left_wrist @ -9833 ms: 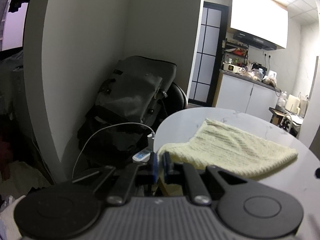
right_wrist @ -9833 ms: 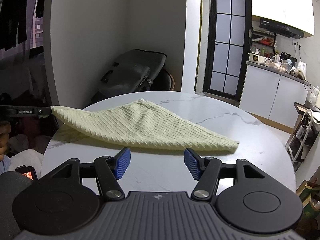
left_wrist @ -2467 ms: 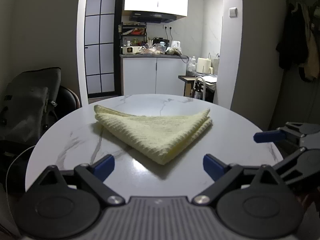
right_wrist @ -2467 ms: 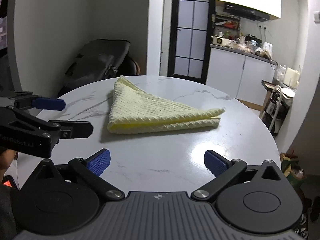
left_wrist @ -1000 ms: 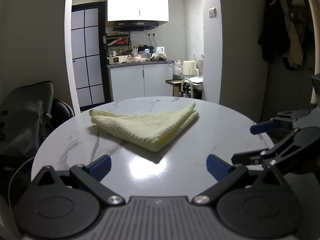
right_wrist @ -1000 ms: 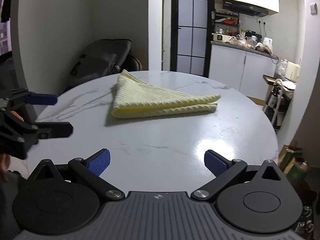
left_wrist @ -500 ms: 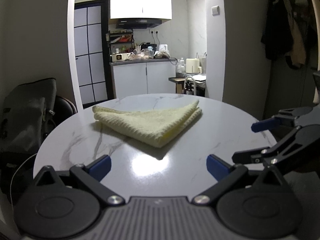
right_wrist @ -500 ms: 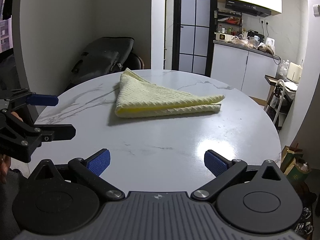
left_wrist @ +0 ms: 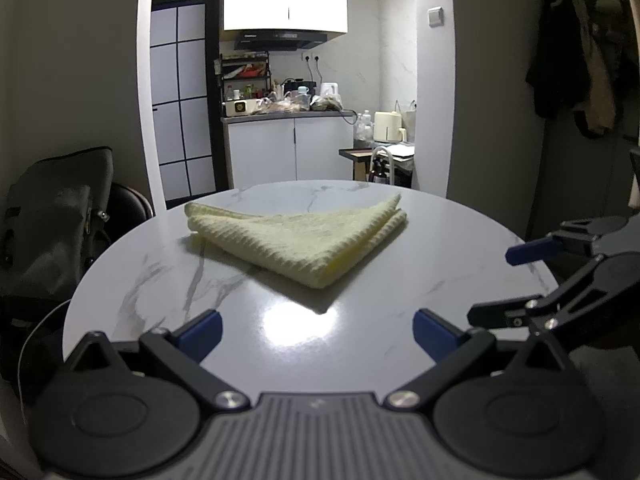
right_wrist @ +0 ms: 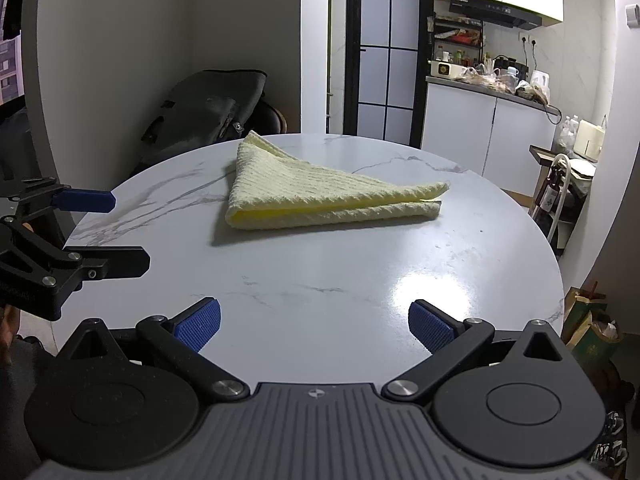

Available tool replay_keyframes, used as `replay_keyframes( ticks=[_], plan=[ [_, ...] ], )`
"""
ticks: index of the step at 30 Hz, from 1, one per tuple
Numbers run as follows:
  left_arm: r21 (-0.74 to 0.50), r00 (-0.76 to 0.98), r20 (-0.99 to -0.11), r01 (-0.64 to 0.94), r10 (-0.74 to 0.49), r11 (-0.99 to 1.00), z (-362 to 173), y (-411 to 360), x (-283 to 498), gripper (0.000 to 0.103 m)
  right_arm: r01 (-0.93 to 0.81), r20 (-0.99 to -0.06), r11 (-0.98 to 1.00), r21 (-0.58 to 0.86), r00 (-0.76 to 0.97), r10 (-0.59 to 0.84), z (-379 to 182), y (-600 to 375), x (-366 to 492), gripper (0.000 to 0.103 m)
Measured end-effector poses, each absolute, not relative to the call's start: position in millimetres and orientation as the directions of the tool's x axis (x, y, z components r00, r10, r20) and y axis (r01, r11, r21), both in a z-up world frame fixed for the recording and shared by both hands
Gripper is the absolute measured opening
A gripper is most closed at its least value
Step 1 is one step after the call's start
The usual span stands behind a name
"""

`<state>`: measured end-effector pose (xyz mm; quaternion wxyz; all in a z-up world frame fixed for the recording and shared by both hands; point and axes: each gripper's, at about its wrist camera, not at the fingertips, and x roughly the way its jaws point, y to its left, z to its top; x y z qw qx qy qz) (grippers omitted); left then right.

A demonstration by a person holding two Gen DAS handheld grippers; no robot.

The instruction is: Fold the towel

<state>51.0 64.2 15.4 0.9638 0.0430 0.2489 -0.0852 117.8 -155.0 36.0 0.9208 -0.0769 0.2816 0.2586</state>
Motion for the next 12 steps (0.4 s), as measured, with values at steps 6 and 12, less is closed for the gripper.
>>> replay_keyframes(
  ticks=[6, 12],
  plan=[
    [0.062, 0.852, -0.507, 0.192, -0.135, 0.979, 9.4, 60.9, 53.7, 0.103, -0.522, -0.557, 0.853, 0.017, 0.703, 0.441, 34.9, -155.4, 120.2, 0.103],
    [0.049, 0.853, -0.506, 0.175, -0.127, 0.983, 8.5, 64.8, 54.9, 0.103, -0.525, -0.558, 0.851, 0.014, 0.702, 0.442, 35.0, -152.9, 123.7, 0.103]
  ],
)
